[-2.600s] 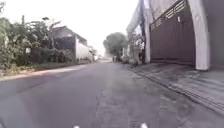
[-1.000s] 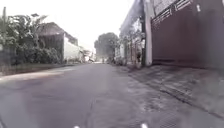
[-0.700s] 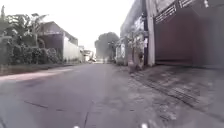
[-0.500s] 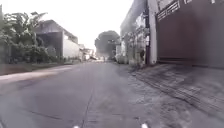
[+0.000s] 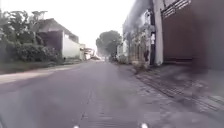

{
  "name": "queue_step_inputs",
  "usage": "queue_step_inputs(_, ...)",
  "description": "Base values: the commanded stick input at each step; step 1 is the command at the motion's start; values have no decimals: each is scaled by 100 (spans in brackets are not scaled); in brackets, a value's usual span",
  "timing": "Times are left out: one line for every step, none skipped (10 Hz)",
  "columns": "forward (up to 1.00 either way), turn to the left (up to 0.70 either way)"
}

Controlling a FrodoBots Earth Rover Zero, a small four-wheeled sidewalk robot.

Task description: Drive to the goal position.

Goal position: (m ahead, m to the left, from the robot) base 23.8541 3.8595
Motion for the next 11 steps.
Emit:
queue_step_inputs(100, 0)
queue_step_inputs(100, 0)
queue_step_inputs(100, 0)
queue_step_inputs(100, 0)
queue_step_inputs(100, 0)
queue_step_inputs(100, 0)
queue_step_inputs(100, 0)
queue_step_inputs(100, 0)
queue_step_inputs(100, 0)
queue_step_inputs(100, 0)
queue_step_inputs(100, 0)
